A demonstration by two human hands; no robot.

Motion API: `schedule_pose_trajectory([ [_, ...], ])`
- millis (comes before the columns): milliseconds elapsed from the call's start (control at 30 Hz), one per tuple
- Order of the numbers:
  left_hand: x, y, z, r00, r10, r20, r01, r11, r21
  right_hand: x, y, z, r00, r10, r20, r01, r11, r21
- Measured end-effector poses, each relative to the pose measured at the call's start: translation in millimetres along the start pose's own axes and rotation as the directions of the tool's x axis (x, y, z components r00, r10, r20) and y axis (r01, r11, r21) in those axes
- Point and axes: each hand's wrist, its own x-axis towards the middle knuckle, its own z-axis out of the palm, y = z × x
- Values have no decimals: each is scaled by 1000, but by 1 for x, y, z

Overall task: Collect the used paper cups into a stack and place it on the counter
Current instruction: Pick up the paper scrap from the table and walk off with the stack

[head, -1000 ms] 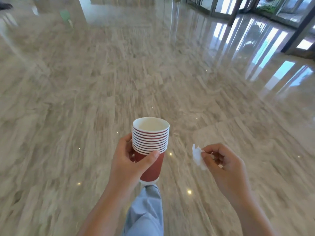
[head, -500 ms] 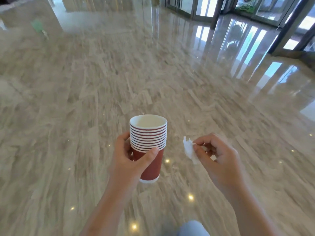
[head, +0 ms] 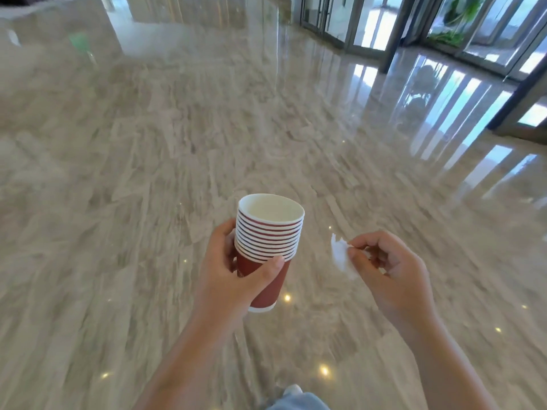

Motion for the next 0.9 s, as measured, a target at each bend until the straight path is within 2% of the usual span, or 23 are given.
schedule_pose_trajectory([
  [133, 68, -2, 19, 1000, 4, -23, -5, 1000, -22, 80, 17, 6, 1000, -6, -1, 6, 1000, 18],
  [267, 149, -17, 31, 996, -24, -83, 24, 1000, -7, 153, 44, 27, 997, 25, 67, -25, 1000, -3],
  [467, 294, -46, 40, 996, -38, -76, 38, 999, 2, 293, 75, 78, 999, 10, 32, -11, 1000, 25],
  [600, 409, -48, 40, 999, -31, -40, 30, 999, -17, 406, 78, 124, 998, -3, 68, 2, 1000, 3],
  [767, 534, -37, 37, 999, -17, -27, 17, 1000, -2, 527, 72, 171, 993, -93, 78, 91, 995, 33],
  [900, 614, -43, 46, 997, -68, -35, 66, 997, -38, 597, 97, 193, 995, -57, 84, 54, 998, 42],
])
